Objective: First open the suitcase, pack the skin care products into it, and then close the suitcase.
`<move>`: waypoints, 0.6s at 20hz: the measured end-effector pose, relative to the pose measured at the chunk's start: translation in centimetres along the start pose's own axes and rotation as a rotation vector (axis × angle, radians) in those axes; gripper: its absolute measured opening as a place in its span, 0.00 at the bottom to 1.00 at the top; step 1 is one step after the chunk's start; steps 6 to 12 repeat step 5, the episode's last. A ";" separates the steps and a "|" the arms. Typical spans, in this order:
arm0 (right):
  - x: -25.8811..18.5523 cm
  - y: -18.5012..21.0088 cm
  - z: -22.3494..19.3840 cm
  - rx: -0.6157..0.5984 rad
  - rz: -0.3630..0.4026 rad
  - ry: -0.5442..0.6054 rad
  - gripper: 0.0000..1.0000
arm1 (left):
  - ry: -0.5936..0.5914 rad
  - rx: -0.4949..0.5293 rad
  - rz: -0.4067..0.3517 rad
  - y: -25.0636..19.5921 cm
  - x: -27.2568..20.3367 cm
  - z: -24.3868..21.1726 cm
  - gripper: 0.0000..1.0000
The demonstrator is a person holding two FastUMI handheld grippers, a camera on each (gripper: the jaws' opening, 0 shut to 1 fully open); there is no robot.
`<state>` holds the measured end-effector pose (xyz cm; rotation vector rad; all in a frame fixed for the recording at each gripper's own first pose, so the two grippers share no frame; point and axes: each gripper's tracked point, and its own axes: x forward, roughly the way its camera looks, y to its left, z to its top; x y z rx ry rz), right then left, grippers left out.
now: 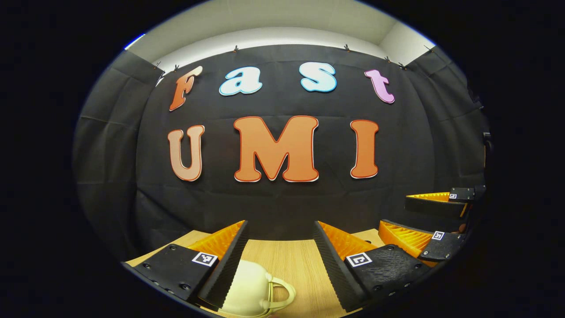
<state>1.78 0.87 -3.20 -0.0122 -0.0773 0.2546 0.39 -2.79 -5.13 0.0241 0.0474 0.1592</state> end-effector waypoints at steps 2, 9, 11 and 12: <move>-0.2 -0.2 -0.1 -0.002 -0.002 -0.001 0.90 | 0.004 -0.007 0.002 -0.1 0.0 -0.2 0.90; -0.7 -0.3 -0.3 -0.010 -0.001 0.005 0.90 | 0.014 -0.014 0.001 -0.5 -0.1 -0.5 0.90; -0.7 -0.3 -0.3 -0.010 -0.001 0.005 0.90 | 0.014 -0.014 0.001 -0.5 -0.1 -0.5 0.90; -0.7 -0.3 -0.3 -0.010 -0.001 0.005 0.90 | 0.014 -0.014 0.001 -0.5 -0.1 -0.5 0.90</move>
